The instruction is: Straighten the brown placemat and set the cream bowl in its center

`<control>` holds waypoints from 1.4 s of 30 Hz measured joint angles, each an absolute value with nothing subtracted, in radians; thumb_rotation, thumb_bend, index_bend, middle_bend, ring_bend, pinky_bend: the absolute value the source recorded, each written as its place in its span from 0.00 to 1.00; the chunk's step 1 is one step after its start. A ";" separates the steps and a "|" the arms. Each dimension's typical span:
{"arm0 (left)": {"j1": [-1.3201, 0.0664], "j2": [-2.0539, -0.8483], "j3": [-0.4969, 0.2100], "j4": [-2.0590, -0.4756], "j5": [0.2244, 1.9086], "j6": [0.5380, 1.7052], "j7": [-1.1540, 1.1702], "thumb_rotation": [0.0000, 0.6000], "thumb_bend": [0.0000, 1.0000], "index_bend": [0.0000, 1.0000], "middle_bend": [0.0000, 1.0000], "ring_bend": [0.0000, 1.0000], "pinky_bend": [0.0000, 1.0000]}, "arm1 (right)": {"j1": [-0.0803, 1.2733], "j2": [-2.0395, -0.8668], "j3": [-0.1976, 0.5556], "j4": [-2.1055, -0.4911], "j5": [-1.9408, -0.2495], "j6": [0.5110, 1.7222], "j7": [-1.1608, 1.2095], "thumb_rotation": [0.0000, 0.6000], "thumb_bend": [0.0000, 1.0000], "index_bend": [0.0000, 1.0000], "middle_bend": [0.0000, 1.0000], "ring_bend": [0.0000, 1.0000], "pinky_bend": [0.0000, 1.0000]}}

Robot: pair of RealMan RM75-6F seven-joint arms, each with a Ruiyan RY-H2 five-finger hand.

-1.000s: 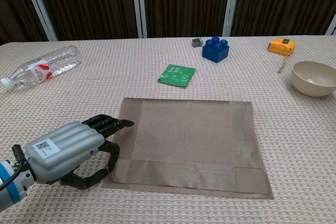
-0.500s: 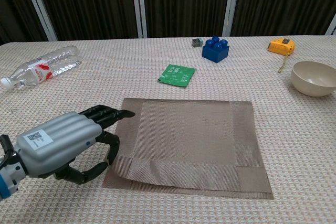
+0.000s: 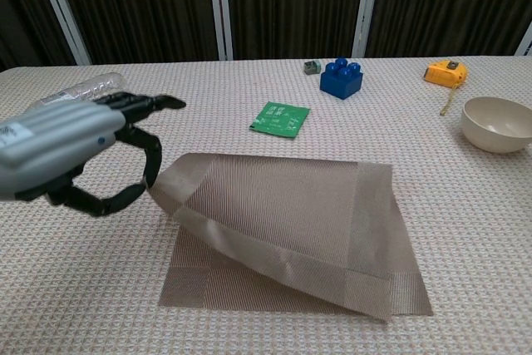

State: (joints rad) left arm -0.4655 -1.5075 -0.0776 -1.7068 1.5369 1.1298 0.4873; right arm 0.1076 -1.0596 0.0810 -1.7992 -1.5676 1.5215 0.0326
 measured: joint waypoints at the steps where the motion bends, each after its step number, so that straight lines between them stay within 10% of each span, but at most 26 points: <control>1: -0.478 -1.506 -0.104 -1.712 1.516 1.122 0.488 1.00 0.50 0.79 0.00 0.00 0.00 | 0.109 -1.062 0.082 -1.799 -1.563 1.517 0.029 1.00 0.00 0.00 0.00 0.00 0.00; 9: -0.646 -1.532 -0.343 -1.642 1.327 1.021 0.445 1.00 0.50 0.81 0.00 0.00 0.00 | 0.125 -1.084 0.097 -1.783 -1.514 1.484 -0.007 1.00 0.00 0.00 0.00 0.00 0.00; 21: -0.838 -1.645 -0.470 -1.205 1.097 0.864 0.367 1.00 0.54 0.79 0.00 0.00 0.00 | 0.133 -1.119 0.117 -1.734 -1.418 1.447 -0.059 1.00 0.00 0.00 0.00 0.00 0.00; 23: -0.860 -1.671 -0.473 -1.129 1.073 0.843 0.351 1.00 0.50 0.69 0.00 0.00 0.00 | 0.132 -1.122 0.120 -1.729 -1.409 1.447 -0.064 1.00 0.00 0.00 0.00 0.00 0.00; 28: -0.903 -1.740 -0.466 -0.941 1.041 0.802 0.293 1.00 0.28 0.01 0.00 0.00 0.00 | 0.130 -1.124 0.123 -1.720 -1.400 1.447 -0.064 1.00 0.00 0.00 0.00 0.00 0.00; 42: -0.849 -1.683 -0.422 -0.958 1.029 0.854 0.220 1.00 0.24 0.00 0.00 0.00 0.00 | 0.133 -1.123 0.120 -1.728 -1.422 1.446 -0.058 1.00 0.00 0.00 0.00 0.00 0.00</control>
